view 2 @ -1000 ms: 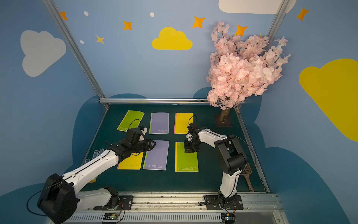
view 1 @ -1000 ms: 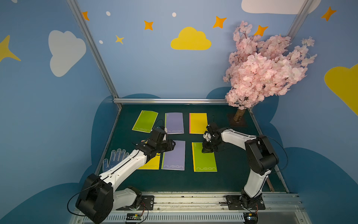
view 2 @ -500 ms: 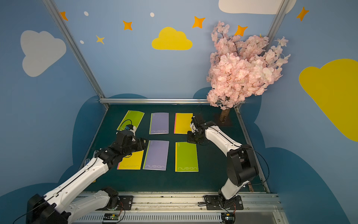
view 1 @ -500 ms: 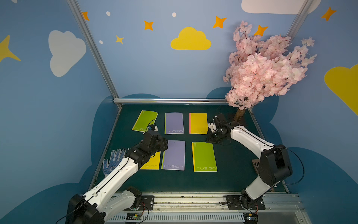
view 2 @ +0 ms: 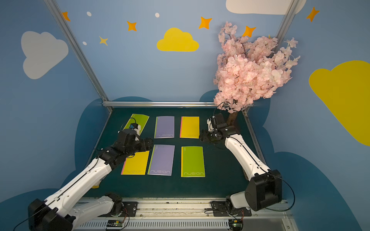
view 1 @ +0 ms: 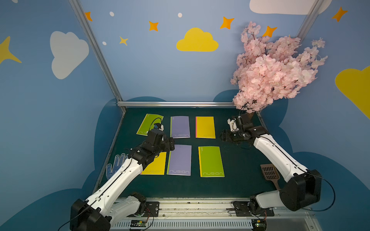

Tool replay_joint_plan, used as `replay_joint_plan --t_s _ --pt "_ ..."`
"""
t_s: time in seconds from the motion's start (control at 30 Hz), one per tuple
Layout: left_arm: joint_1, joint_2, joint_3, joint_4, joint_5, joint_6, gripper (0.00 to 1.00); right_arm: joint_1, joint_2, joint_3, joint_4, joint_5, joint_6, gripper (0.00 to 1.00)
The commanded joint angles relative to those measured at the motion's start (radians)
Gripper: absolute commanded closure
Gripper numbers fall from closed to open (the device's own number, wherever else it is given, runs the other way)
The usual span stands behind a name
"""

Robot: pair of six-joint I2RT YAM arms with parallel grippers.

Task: Close the notebook
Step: Reset both arms

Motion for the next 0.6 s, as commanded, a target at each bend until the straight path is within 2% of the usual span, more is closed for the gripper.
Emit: replay_joint_plan --t_s 0.0,0.13,0.2,0.37,0.57 --pt "0.018 0.019 0.032 -0.042 -0.012 0.044 0.11 -0.012 -0.058 -0.044 0.013 0.091 0.019 0.19" --pt "0.032 0.03 0.051 -0.059 -0.006 0.052 0.1 -0.025 -0.144 -0.146 0.151 0.108 0.001 0.09" --pt "0.039 0.029 0.055 -0.062 -0.007 0.057 0.08 -0.033 -0.168 -0.158 0.159 0.112 -0.007 0.05" --pt "0.072 0.023 0.079 -0.091 0.004 0.07 0.0 -0.057 -0.173 -0.141 0.128 0.115 -0.026 0.03" --pt "0.116 0.044 0.14 -0.172 -0.005 0.066 0.0 -0.1 -0.152 -0.128 0.087 0.145 0.001 0.03"
